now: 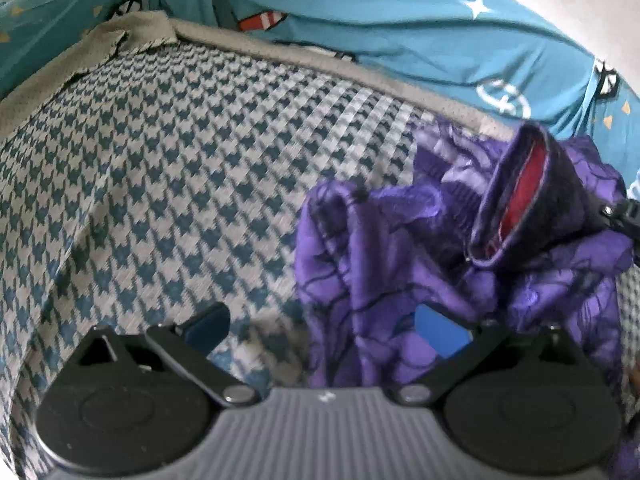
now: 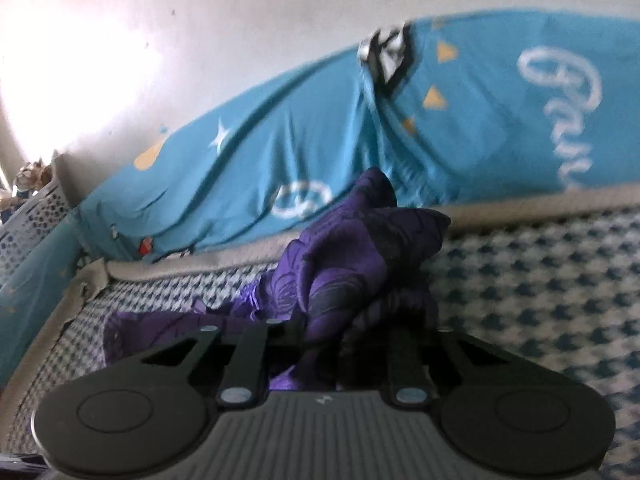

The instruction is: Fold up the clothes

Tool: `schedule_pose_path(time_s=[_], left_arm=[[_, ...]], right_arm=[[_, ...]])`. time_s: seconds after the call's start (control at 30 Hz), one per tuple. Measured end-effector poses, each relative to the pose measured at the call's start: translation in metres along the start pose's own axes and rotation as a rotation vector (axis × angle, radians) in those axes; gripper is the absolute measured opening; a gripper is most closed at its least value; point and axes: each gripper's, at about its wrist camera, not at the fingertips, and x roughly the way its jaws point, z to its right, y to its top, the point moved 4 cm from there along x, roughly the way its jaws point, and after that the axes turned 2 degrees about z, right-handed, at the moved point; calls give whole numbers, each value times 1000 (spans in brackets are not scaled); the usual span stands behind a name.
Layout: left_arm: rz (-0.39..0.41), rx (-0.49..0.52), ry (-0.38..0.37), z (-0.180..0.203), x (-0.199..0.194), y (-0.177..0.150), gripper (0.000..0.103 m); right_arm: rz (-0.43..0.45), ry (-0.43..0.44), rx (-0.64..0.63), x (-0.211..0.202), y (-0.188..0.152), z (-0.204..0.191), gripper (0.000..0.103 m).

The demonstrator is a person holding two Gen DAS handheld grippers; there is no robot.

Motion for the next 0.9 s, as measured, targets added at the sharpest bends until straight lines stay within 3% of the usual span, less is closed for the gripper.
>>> schedule_pose_path(time_s=[0.23,0.4,0.57,0.7,0.9], left_arm=[[67,21,-24,27,-10,10,103],[84,29,-52,45,-14,12,103],[81,46,-68,61,-14,10,103],[79,57,-86,73,-14,10,103],[105,54,-112,89,-26,10,103]], right_arm=[[165,-162,27,-49,35,41,19],[251,-339,72,-80,52,89,19],[201,-451,152,-95,55,136,26],[113,-498,177,-106,45,160,32],[117,-430,114,-134,40,159,38]])
